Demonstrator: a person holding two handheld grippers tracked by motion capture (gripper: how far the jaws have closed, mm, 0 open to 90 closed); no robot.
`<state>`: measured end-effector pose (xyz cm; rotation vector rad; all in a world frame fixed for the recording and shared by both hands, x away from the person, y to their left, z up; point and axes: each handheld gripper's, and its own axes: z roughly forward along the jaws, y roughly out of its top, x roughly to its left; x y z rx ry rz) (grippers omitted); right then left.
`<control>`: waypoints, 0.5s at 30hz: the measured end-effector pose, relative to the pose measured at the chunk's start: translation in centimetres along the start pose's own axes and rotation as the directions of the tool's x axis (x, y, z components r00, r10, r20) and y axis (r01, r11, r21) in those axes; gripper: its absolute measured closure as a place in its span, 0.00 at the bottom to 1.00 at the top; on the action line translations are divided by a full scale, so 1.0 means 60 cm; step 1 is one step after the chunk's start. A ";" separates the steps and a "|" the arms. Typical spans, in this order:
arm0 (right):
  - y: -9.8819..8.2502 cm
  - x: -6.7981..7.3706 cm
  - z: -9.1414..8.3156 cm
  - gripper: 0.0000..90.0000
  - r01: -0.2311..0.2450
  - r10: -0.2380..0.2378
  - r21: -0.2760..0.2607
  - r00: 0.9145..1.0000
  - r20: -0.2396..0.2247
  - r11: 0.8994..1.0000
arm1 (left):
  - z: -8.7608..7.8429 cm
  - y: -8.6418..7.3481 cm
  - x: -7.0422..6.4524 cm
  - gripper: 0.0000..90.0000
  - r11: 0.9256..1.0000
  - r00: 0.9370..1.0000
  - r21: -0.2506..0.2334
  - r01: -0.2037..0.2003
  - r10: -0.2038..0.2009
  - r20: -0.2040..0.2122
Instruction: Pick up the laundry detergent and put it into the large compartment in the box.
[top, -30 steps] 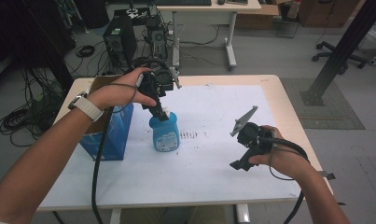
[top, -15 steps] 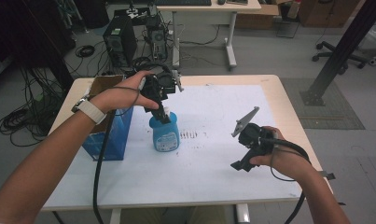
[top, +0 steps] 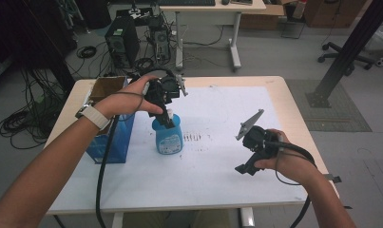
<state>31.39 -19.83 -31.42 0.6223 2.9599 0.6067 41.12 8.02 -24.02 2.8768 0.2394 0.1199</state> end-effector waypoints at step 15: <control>0.001 0.000 0.003 0.12 -0.001 0.001 0.004 1.000 -0.003 1.000 | 0.027 -0.006 0.001 0.10 1.000 1.000 0.008 0.005 -0.005 0.006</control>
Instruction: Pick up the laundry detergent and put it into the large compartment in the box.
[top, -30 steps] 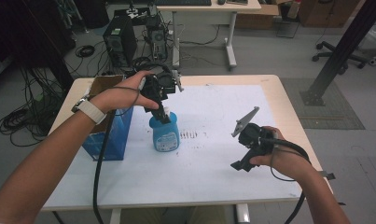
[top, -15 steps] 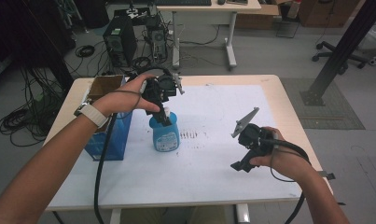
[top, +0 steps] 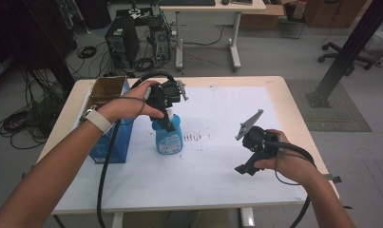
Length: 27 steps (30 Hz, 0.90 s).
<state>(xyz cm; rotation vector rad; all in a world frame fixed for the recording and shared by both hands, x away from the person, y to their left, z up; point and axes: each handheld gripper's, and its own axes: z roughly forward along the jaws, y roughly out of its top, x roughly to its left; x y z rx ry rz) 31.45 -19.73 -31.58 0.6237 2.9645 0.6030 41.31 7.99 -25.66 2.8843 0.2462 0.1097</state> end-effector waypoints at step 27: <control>-0.001 0.000 0.003 0.12 -0.003 0.003 0.001 1.000 -0.005 1.000 | 0.037 -0.011 0.007 0.10 1.000 1.000 0.008 0.009 -0.009 0.009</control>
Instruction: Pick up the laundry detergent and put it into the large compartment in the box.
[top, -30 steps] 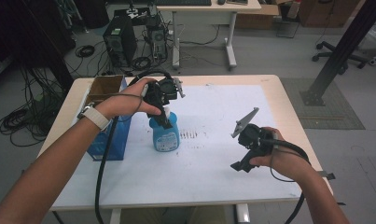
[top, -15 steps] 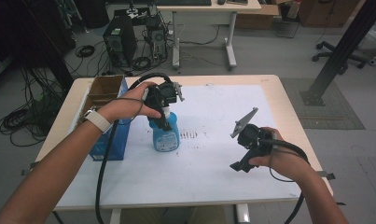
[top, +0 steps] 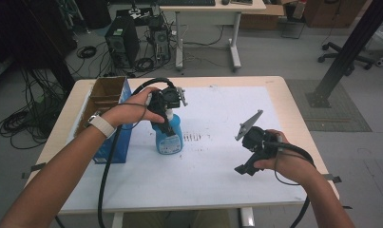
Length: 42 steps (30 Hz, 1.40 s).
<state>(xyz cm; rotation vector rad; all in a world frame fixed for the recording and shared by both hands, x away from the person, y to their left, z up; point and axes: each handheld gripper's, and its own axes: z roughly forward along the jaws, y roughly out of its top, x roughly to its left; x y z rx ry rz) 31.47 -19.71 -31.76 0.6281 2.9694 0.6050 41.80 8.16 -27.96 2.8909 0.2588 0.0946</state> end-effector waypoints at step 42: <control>-0.005 0.000 -0.003 0.12 -0.006 0.006 -0.002 1.000 0.001 1.000 | 0.006 -0.001 0.000 0.40 0.999 0.999 -0.001 -0.038 0.038 0.003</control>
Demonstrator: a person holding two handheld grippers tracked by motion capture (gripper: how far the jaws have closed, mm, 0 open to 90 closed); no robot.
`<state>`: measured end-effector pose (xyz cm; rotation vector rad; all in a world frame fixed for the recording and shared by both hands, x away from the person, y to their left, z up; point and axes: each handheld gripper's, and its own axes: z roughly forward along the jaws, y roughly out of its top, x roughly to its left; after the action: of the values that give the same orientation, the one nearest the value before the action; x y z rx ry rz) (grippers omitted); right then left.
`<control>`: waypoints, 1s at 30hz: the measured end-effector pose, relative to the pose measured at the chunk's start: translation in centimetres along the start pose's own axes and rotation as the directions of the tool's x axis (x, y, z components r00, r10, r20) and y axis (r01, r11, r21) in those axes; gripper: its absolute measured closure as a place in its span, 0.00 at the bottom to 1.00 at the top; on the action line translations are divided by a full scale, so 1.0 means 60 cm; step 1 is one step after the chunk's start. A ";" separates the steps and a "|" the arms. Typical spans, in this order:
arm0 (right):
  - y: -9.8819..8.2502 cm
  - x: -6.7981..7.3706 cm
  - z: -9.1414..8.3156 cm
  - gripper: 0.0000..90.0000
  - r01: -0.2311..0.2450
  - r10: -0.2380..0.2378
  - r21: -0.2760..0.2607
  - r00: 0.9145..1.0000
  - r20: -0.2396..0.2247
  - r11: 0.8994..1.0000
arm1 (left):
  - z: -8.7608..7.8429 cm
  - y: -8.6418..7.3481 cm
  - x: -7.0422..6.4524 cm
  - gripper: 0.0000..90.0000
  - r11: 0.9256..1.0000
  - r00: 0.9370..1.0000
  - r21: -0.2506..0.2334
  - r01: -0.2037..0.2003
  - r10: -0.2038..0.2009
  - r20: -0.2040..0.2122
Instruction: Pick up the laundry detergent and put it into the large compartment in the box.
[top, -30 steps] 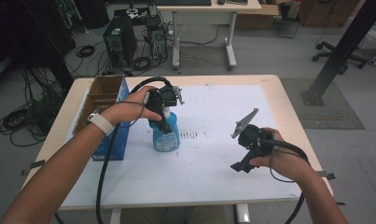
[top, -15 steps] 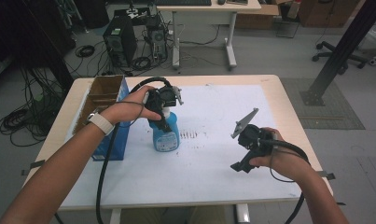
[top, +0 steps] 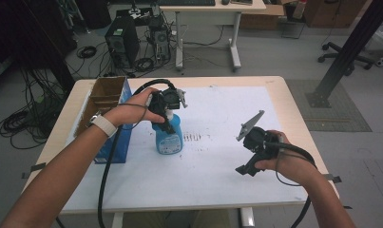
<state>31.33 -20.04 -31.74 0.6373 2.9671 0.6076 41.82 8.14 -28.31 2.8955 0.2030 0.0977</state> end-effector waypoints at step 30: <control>-0.004 0.000 -0.005 0.12 -0.008 0.008 -0.001 1.000 0.006 1.000 | 0.001 0.003 -0.001 0.41 1.000 1.000 0.024 0.003 -0.003 -0.006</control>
<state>31.17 -20.36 -31.58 0.6505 2.9600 0.6067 41.78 7.93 -28.34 2.9186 0.2115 0.1044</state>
